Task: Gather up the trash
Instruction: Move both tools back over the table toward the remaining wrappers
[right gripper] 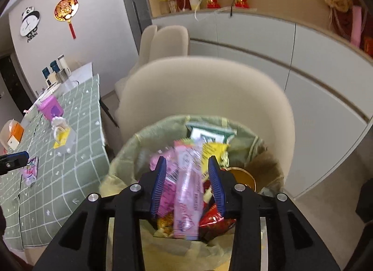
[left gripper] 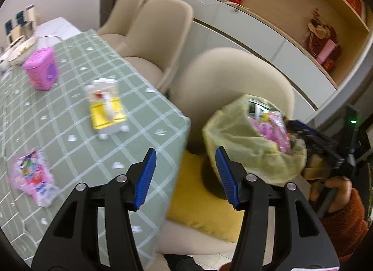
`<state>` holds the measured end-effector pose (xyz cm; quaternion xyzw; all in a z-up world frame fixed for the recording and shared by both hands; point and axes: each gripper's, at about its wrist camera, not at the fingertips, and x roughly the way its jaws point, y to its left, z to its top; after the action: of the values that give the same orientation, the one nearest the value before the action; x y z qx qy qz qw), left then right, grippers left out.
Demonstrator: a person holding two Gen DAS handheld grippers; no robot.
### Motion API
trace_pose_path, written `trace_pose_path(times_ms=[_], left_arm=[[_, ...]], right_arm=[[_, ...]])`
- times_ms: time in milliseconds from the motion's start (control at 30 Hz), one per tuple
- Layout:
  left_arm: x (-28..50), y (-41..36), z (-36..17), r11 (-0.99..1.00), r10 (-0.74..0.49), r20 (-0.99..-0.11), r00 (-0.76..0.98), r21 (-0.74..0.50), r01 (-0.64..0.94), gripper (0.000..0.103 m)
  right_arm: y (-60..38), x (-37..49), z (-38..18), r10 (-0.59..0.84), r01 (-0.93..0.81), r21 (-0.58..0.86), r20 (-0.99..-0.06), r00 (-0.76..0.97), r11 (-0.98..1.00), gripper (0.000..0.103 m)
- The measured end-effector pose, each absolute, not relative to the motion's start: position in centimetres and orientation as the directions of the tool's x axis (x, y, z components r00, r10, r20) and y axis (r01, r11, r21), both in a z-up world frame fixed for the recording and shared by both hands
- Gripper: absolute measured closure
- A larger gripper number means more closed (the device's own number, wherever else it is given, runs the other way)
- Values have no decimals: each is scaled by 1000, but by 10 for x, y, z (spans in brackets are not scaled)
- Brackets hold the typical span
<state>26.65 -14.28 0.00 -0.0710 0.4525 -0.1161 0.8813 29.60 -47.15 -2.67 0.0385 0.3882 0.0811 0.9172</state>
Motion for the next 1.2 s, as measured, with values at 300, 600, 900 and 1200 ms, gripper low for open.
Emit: trace_pose_path(times_ms=[300,600,900,1200], left_arm=[[231,-10,-15,975,-72,-777,626,-188,-120,53],[178,121,-54,888,55,-819,572,-222,-403,53],[143,162,-50,894,50,-806,590,-228,-387,53],[102,202,-55,889,33,-812,583,-243,-389,53]], right_arm=[[-402,280,21,313,-254,184,-620,719,950,59],[-290,277,12,442,-422,195,-637,632,885,59],[-140,260,-46,644,-666,302,-680,351,682,42],[-26,265,-96,586,-739,234,-768,259,632,38]])
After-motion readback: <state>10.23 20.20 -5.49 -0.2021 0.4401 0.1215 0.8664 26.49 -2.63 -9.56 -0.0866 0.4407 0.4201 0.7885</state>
